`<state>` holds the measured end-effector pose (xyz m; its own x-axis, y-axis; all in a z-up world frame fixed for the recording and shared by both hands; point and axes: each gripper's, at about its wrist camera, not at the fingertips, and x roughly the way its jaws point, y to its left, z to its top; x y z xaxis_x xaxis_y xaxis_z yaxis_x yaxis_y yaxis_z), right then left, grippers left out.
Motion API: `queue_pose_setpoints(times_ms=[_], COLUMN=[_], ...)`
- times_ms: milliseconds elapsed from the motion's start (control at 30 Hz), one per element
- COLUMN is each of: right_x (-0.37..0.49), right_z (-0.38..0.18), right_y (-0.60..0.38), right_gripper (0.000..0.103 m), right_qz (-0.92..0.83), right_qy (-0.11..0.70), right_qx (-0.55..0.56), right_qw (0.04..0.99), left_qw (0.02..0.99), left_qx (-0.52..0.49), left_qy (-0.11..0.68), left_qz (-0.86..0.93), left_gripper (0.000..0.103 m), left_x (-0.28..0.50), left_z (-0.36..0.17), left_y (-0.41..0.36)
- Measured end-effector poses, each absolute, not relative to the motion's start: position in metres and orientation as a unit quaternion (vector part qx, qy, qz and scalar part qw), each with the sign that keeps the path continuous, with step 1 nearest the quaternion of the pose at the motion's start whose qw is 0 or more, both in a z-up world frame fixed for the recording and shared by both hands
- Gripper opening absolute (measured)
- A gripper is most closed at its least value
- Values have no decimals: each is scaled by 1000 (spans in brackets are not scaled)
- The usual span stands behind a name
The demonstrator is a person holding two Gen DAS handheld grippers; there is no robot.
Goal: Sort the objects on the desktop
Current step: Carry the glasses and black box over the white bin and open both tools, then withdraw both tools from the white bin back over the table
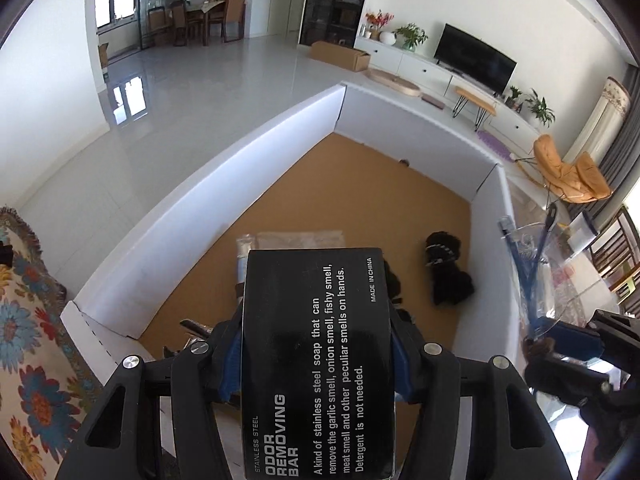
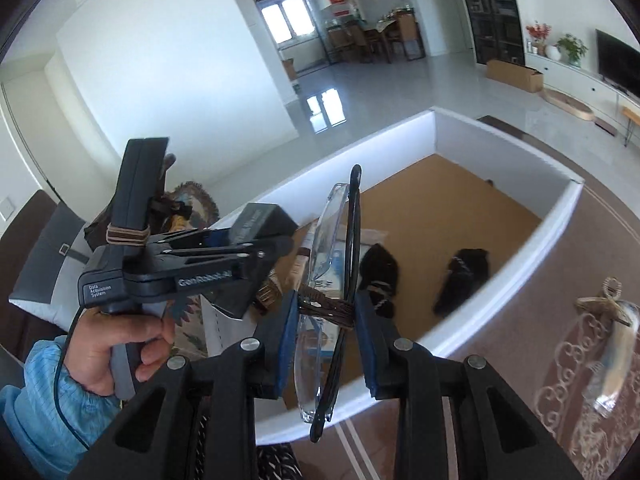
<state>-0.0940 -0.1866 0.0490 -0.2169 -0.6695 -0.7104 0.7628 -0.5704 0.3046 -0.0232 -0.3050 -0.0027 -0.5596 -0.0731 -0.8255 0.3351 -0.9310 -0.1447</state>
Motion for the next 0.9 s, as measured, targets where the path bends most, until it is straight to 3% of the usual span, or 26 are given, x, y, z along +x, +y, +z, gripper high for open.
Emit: queue_pose_setpoints(times_ms=[133, 200, 300, 333, 500, 733, 800, 900], right_x=[-96, -100, -102, -100, -102, -93, -89, -82], right_z=[5, -14, -25, -23, -2, 29, 21, -7], right_y=[-232, -240, -236, -232, -197, -81, -33, 42], right_gripper=[30, 35, 72, 76, 76, 93, 95, 97], right_qz=[-756, -748, -752, -758, -783, -855, -876, -890], right_qy=[80, 88, 77, 67, 25, 17, 32, 63], right_qx=[458, 481, 484, 476, 444, 368, 363, 388], right_qw=[460, 449, 442, 440, 435, 364, 316, 229], left_qw=[129, 145, 149, 152, 159, 43, -9, -81], left_qx=[486, 490, 481, 475, 455, 410, 406, 425], left_qy=[158, 155, 164, 165, 164, 145, 136, 129], left_qz=[-850, -845, -848, -851, -861, -899, -904, -892], left_gripper=[60, 77, 80, 80, 80, 81, 98, 103], left_x=[-28, -29, -25, -22, -11, -4, -7, -17], left_z=[-32, -38, -36, -33, -15, 38, 45, 36], left_y=[-318, -322, -325, -325, -310, -191, -143, -72])
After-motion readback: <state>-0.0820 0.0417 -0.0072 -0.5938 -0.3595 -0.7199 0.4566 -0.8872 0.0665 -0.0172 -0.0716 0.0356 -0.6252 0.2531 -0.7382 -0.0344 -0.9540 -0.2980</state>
